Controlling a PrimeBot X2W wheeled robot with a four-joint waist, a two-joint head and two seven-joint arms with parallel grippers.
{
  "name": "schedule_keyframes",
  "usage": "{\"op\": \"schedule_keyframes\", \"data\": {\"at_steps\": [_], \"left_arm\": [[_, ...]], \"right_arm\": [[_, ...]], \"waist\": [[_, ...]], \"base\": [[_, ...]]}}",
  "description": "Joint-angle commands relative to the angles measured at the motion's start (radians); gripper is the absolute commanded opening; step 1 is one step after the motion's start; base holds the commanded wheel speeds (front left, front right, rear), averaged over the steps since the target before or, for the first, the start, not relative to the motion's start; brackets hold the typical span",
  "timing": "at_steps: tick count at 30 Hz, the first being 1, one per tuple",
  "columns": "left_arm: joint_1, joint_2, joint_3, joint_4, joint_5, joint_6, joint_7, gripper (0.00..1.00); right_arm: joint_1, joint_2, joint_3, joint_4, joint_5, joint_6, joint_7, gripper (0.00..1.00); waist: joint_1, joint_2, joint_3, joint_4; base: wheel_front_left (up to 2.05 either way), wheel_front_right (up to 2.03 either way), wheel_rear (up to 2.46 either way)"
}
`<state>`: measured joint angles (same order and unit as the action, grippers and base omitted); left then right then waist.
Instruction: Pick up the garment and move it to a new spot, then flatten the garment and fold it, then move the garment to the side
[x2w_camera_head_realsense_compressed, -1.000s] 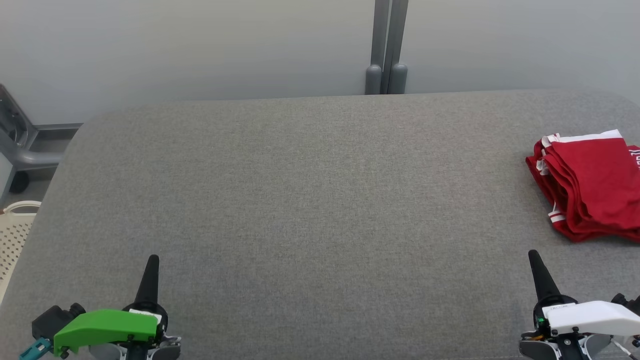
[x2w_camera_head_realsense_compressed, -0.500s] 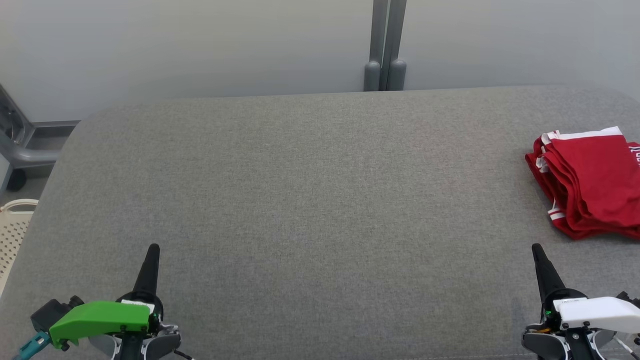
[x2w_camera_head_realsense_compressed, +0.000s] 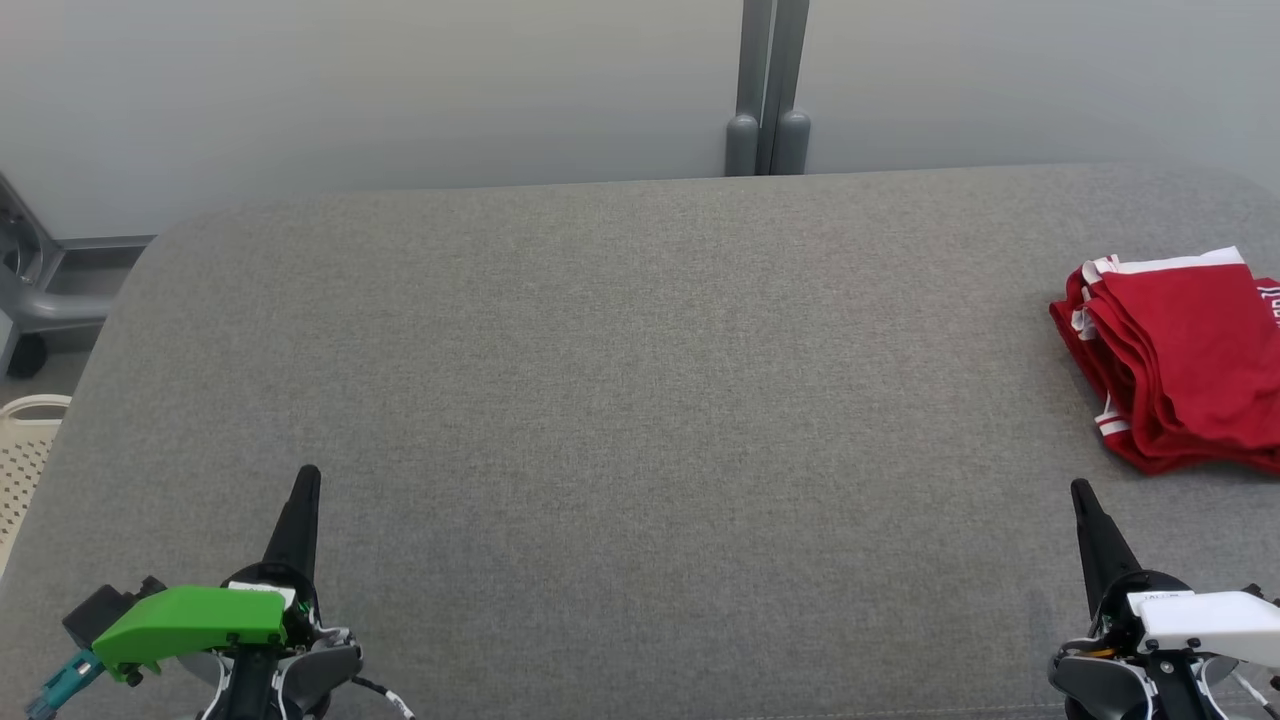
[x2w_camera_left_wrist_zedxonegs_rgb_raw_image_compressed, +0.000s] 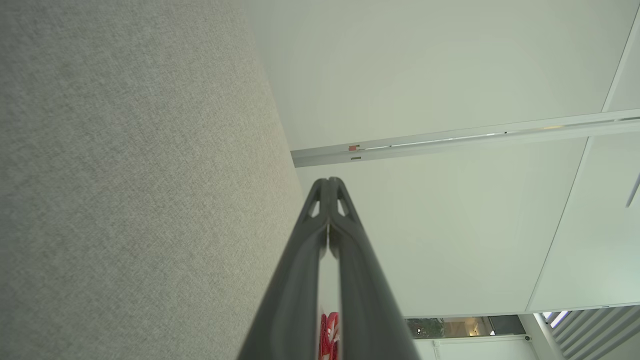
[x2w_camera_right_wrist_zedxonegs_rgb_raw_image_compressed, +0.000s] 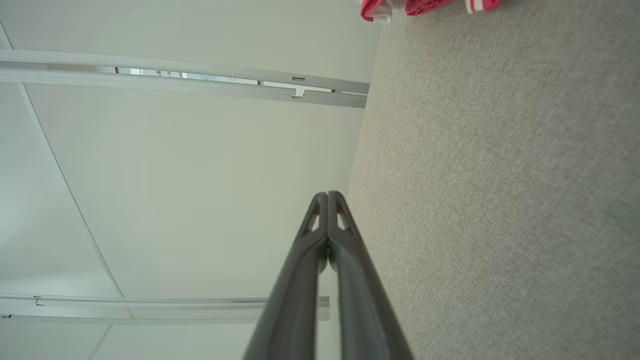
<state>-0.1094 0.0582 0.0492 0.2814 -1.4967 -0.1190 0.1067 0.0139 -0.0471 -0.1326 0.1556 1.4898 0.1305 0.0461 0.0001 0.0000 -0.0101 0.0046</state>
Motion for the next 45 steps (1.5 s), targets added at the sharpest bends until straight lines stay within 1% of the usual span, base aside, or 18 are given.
{"op": "schedule_keyframes", "data": {"at_steps": [1,19,45], "left_arm": [[-0.021,-0.001,0.006,0.000,-0.019,-0.006,0.007,0.00],[-0.051,-0.009,0.019,0.004,-0.122,-0.016,0.042,0.00],[-0.048,-0.009,0.019,0.003,-0.119,-0.015,0.041,0.00]], "right_arm": [[-0.016,-0.005,-0.005,-0.010,0.022,0.000,0.006,0.00],[-0.019,-0.005,-0.020,-0.021,0.142,0.000,0.034,0.00],[-0.018,-0.005,-0.020,-0.021,0.136,0.000,0.032,0.00]], "waist": [[-0.0001,0.0000,0.001,0.000],[-0.0001,0.0000,0.012,-0.005],[-0.0001,0.0000,0.012,-0.005]], "base": [[0.00,0.00,0.00],[0.00,0.00,0.00],[0.00,0.00,0.00]]}}
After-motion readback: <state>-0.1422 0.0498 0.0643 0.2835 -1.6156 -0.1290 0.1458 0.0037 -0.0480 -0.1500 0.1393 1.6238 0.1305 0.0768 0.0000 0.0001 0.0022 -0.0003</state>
